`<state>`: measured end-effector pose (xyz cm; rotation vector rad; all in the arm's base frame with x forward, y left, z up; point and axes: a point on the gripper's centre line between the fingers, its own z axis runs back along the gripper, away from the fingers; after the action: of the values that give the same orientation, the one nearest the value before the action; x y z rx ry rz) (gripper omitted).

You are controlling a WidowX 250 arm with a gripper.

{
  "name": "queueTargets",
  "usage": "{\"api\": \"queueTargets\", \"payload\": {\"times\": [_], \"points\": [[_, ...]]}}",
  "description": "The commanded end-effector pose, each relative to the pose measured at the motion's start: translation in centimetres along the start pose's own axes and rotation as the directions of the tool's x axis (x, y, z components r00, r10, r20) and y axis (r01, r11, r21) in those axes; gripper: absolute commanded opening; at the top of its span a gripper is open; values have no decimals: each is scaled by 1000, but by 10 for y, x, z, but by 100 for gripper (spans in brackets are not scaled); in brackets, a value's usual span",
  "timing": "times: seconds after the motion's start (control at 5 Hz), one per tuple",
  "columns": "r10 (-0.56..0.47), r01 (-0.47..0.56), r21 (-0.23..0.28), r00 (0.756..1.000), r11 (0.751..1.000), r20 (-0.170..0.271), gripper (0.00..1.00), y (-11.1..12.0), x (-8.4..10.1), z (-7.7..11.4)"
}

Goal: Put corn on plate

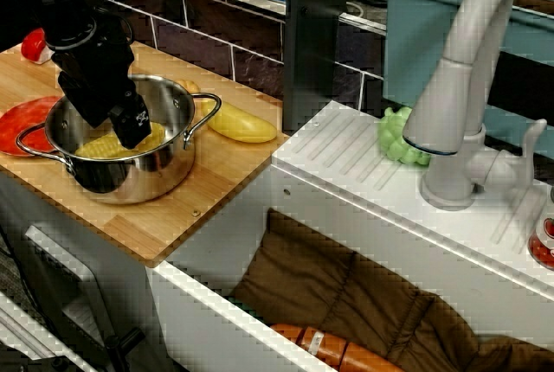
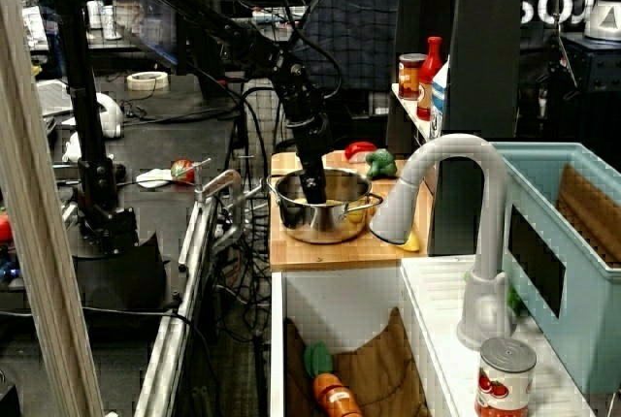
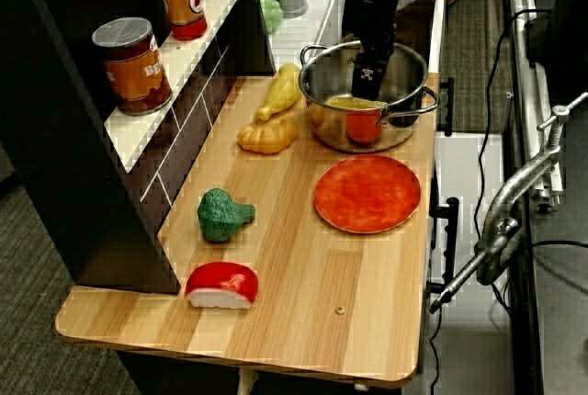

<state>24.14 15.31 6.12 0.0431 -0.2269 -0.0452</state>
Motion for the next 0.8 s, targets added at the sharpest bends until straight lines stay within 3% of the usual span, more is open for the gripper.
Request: {"api": "queueTargets", "payload": {"times": [0.0, 0.6], "points": [[10, -10, 81, 1000, 997, 5, 100, 15, 4, -17], [46, -45, 110, 999, 993, -11, 100, 25, 8, -29]]}}
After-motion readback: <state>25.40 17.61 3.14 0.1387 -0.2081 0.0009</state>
